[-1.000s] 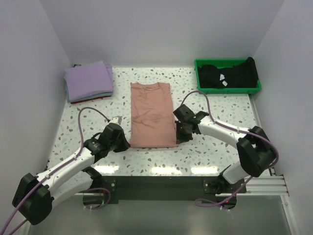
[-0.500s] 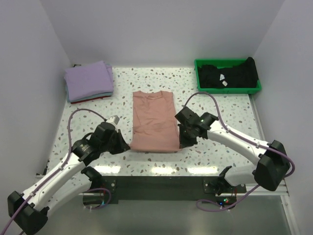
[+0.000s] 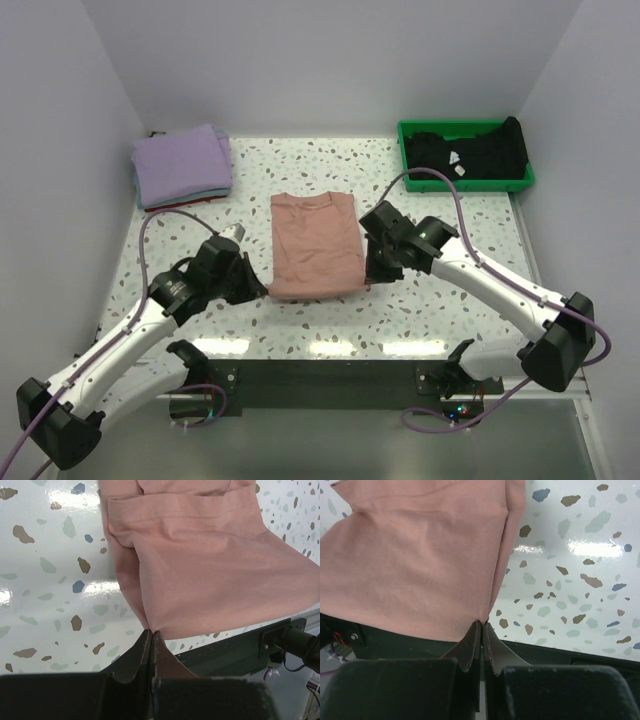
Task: Fold and stack the t-shirts
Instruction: Fold the tshirt
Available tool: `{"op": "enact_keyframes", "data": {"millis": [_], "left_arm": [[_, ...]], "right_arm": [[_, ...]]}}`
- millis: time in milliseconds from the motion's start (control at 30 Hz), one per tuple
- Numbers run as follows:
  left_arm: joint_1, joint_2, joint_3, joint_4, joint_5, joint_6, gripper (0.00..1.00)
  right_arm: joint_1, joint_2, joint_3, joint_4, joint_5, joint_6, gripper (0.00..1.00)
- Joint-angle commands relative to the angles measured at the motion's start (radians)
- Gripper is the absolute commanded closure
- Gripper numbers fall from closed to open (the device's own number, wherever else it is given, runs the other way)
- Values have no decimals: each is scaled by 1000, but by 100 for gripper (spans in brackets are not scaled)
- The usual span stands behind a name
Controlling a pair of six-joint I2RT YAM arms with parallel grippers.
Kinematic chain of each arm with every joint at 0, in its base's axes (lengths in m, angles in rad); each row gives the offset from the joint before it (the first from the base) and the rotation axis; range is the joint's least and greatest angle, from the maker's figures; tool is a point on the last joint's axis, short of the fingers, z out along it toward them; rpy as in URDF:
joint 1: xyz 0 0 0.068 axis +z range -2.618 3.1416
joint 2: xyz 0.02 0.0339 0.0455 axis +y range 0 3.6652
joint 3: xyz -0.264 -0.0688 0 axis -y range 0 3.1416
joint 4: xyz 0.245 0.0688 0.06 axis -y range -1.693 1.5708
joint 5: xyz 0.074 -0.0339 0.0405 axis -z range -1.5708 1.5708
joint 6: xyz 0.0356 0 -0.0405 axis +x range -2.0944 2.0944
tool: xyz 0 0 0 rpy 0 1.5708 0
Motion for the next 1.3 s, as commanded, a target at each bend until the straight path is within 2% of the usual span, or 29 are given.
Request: {"op": "enact_keyframes", "data": {"millis": [0, 233, 533, 667, 900, 1267], "left_arm": [[-1, 40, 60, 68, -46, -4, 100], [0, 120, 130, 139, -72, 28, 100], [14, 240, 176, 284, -72, 65, 100], [60, 292, 227, 315, -60, 123, 100], [178, 402, 245, 407, 75, 172, 100], [261, 556, 317, 479, 138, 213, 100]], "right_arm": [[-27, 33, 67, -2, 66, -11, 100], [-127, 66, 136, 33, 49, -111, 100], [-212, 204, 286, 66, 43, -217, 100], [-234, 262, 354, 76, 45, -246, 100], [-287, 374, 483, 92, 39, -285, 100], [-322, 604, 738, 92, 37, -331, 100]]}}
